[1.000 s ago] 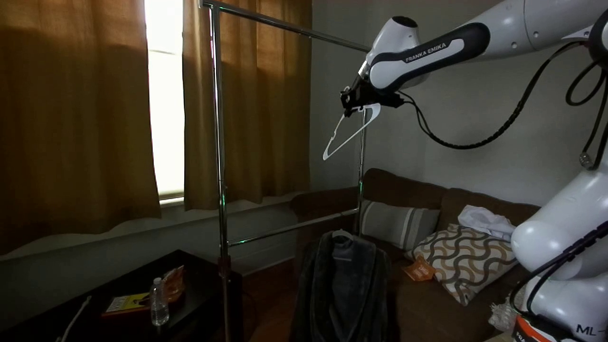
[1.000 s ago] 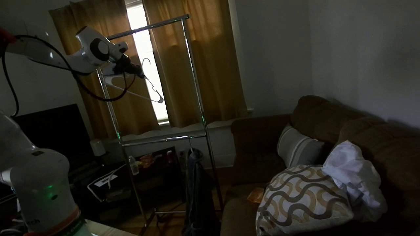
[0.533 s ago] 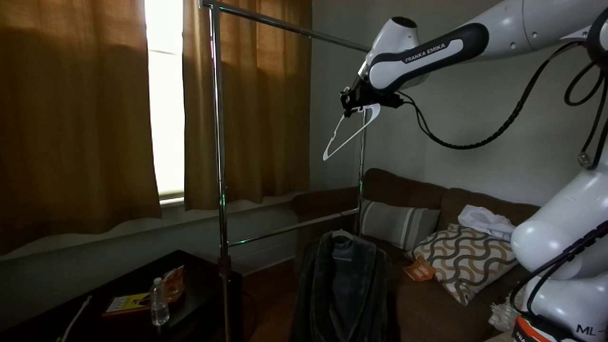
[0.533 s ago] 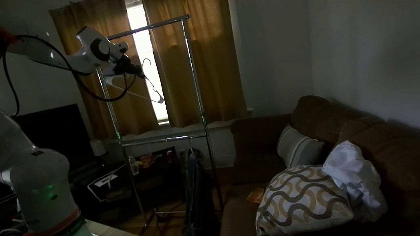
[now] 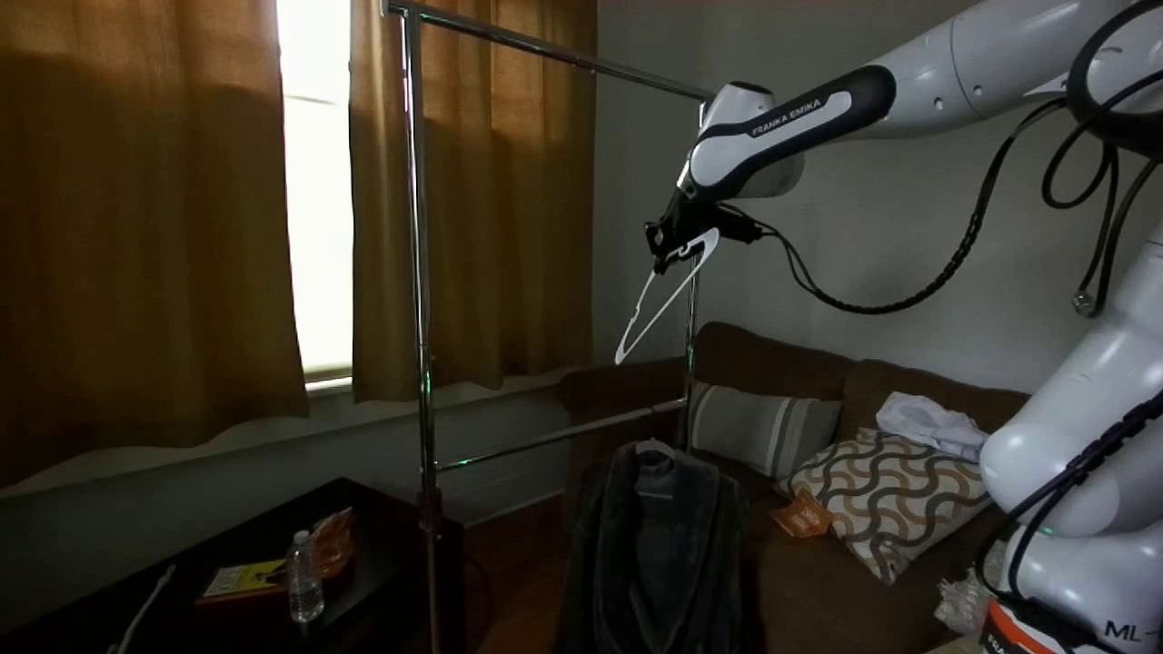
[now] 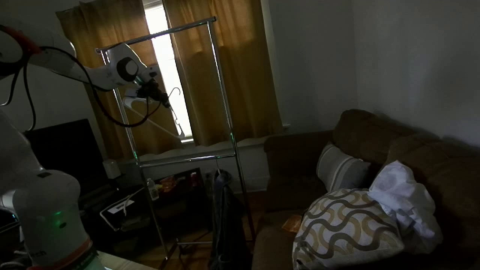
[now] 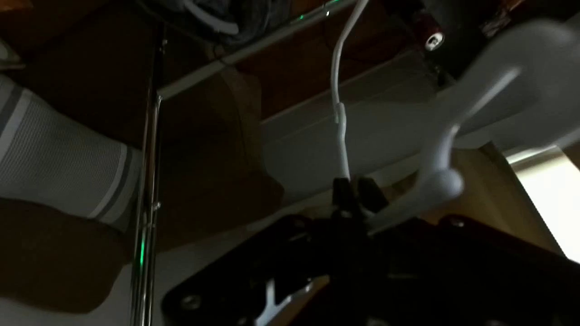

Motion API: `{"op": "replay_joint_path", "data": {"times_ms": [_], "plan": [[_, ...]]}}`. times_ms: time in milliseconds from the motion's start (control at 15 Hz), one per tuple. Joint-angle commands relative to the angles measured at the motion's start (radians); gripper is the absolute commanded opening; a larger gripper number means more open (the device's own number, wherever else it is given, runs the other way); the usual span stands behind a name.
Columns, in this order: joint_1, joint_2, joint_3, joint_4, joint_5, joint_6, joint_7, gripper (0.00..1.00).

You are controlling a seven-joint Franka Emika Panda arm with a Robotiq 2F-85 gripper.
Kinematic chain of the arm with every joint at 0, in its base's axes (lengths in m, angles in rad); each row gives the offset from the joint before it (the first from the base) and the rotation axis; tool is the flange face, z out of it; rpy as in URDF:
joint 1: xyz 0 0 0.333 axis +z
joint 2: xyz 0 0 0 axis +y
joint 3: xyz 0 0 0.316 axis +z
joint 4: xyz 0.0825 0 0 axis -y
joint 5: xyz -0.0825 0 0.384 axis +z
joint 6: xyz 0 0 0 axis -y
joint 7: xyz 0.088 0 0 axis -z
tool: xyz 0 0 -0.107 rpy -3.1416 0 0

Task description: Remove the white coat hanger from the top railing and hang it on the bottom railing

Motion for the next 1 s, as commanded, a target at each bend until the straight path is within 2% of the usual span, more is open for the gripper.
{"op": "replay_joint_path", "data": {"times_ms": [0, 467, 933], "plan": [[0.042, 0.024, -0.04, 0.003, 0.131, -0.103, -0.056, 0.02], [0.05, 0.088, -0.064, -0.004, 0.205, -0.265, -0.142, 0.02], [0.07, 0.222, -0.06, 0.008, 0.19, -0.25, -0.335, 0.02]]}}
